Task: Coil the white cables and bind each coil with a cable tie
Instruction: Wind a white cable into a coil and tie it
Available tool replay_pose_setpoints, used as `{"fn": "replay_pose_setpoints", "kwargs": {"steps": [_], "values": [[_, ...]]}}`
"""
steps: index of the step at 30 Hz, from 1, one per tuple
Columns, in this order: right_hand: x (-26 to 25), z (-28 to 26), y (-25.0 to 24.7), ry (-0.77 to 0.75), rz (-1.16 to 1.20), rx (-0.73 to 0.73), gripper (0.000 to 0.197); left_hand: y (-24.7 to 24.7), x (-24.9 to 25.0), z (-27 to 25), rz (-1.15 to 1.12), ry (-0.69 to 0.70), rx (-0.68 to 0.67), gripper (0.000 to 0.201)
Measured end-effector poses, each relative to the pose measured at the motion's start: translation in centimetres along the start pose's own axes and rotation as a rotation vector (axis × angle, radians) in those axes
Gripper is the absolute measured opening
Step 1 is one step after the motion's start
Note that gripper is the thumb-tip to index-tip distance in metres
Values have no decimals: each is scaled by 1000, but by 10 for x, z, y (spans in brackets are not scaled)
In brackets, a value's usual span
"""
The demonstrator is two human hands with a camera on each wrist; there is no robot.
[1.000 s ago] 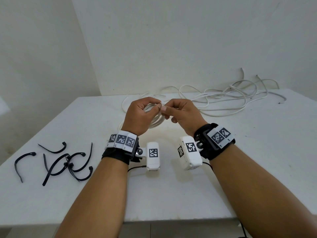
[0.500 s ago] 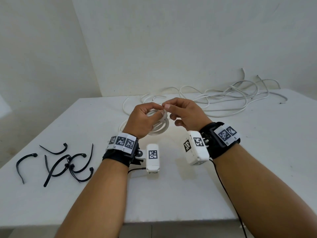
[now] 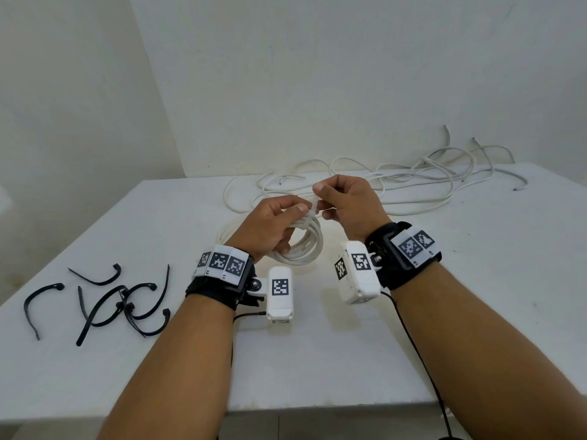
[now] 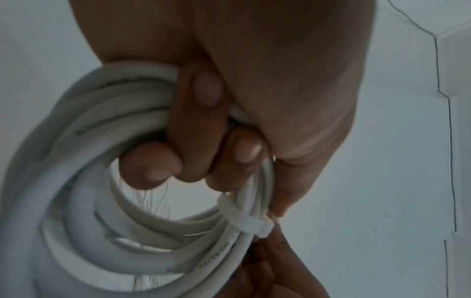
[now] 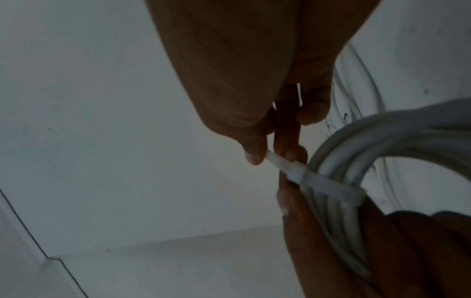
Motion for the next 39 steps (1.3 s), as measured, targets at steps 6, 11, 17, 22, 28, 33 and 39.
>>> {"fn": "replay_pose_setpoints", "kwargs": {"steps": [6,11,17,22,28,33,39], "values": [[1,4,-18,21,-2,69,13,14,-2,0,-13,-57,-90,14],[9,2,-10,108,-4,41,19,7,-6,0,-23,-3,-48,14],[8,-2,3,55,-173,-154,27,5,-8,4,-84,-19,4,9],[4,3,-3,-10,-200,7,24,10,-6,5,-30,2,-27,14],[2,-3,-1,80,-181,-23,28,14,-6,4,58,26,-36,12],[3,6,9,161,-141,-54,35,-3,-4,6,80,71,81,11],[34,6,3,425,-674,-191,18,-56,-1,10,-70,67,358,15]]}}
Point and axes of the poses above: each hand's wrist, its own z-axis towards the middle knuckle, its own y-axis out of the palm, x = y × z, the point moved 7 cm from there along z, towards the middle knuckle, and after that the axes turned 7 degrees about -y, right-handed, at the moved point
